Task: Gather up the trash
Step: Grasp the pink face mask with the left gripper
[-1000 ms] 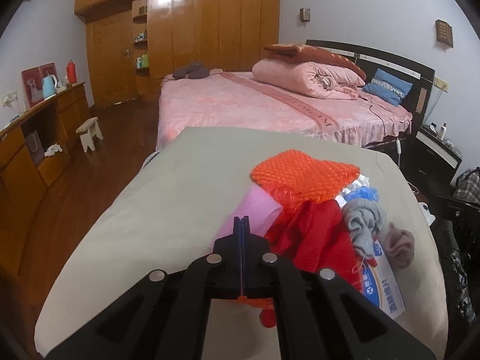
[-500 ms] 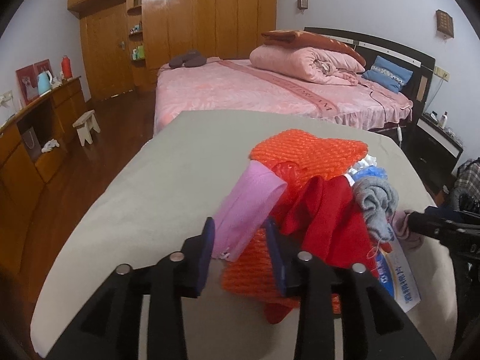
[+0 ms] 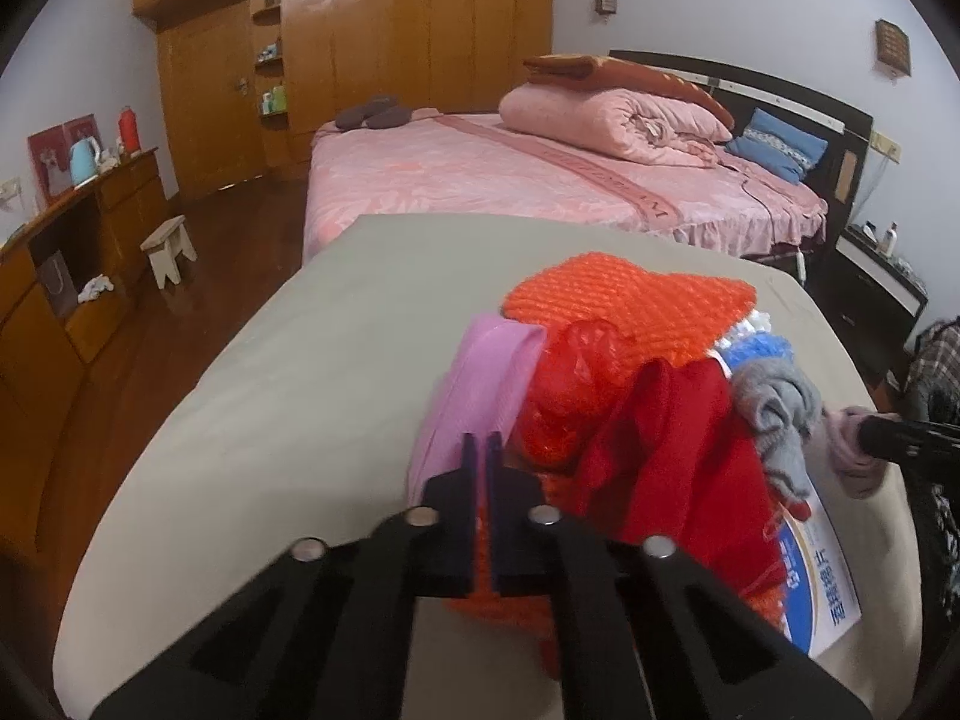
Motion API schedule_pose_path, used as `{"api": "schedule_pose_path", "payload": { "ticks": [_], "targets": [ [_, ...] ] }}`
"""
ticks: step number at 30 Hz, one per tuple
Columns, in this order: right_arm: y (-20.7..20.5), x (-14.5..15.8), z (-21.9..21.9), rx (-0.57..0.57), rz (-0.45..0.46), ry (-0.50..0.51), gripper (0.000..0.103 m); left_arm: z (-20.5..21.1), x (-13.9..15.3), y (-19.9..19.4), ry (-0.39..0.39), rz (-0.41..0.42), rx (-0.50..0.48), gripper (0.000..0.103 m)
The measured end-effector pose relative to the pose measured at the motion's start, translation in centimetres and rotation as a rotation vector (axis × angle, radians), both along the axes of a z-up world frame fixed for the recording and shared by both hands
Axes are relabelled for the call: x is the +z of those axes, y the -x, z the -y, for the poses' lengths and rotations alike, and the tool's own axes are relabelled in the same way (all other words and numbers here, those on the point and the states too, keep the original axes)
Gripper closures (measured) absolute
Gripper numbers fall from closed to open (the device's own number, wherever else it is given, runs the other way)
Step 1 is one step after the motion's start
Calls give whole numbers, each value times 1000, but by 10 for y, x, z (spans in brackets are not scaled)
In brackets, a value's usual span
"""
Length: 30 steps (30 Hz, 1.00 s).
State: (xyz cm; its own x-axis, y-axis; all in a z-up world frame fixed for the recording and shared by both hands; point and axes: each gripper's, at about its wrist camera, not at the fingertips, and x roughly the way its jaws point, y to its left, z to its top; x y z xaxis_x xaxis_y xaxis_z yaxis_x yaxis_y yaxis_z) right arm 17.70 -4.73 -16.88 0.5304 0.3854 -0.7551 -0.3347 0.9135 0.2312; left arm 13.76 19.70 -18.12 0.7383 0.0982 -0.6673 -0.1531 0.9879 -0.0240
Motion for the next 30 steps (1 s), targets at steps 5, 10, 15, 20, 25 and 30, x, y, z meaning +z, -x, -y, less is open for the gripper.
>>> {"api": "schedule_pose_path", "payload": {
  "ticks": [5,10,15,20,25,30],
  "targets": [
    [8,21,6,-1,51,-13,76,-10,13,11,3,47,30,103],
    [9,27,8,2,62,-22,76,-17,12,11,14,22,38,103],
    [3,19,0,4,48,-1,76,-20,-3,-2,20,-39,40,75],
    [-6,9,-6,-3,35,8,76,-17,-14,-18,12,-68,21,60],
    [-10,3,-12,2,33,22,76,-21,-32,-39,45,-132,-4,70],
    [-9,-1,-13,3,23,23,76,-30,-32,-37,117,-116,-12,97]
  ]
}}
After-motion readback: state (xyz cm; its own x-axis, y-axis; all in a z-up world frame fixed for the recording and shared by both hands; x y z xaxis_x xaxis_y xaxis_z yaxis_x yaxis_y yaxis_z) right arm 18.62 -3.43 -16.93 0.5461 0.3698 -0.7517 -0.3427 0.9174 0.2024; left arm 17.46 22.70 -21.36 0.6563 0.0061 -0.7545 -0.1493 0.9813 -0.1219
